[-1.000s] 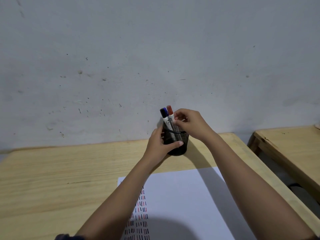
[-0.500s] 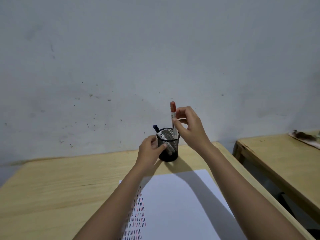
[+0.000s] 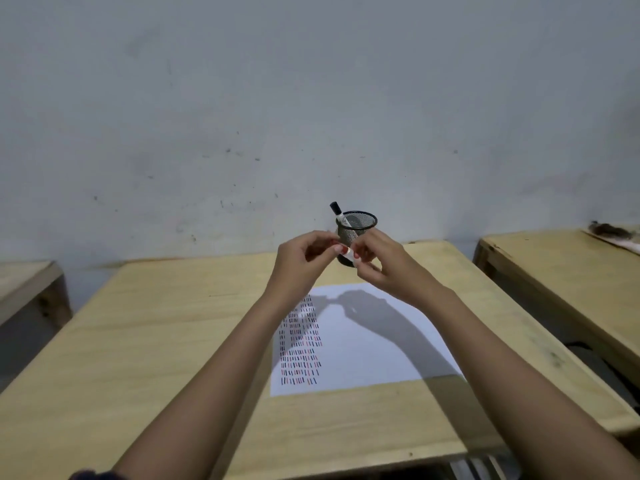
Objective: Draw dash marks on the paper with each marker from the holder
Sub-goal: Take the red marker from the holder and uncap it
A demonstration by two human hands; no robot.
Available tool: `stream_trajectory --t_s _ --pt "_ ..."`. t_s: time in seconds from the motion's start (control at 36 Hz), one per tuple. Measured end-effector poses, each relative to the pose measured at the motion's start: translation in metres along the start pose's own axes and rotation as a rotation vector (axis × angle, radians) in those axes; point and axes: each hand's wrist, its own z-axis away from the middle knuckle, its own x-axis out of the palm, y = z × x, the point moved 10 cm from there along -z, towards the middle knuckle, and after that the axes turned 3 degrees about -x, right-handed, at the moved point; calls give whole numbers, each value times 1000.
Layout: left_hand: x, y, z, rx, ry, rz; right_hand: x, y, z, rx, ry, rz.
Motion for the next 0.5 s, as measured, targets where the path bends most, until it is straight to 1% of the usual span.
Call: stream_trajectory --t_s 0.11,0.19,0.33,0.44,0.5 --pt "-16 -1 11 0 64 17 2 -6 1 2 10 -20" --pt "-35 -8 17 -25 131 83 1 -4 1 34 40 -80" --pt "-64 -24 28 -72 202 208 3 4 9 102 143 -264" --pt "-76 -39 36 -114 218 285 15 14 14 196 267 -545" --pt "-79 -46 39 -129 210 321 21 15 15 217 330 -638"
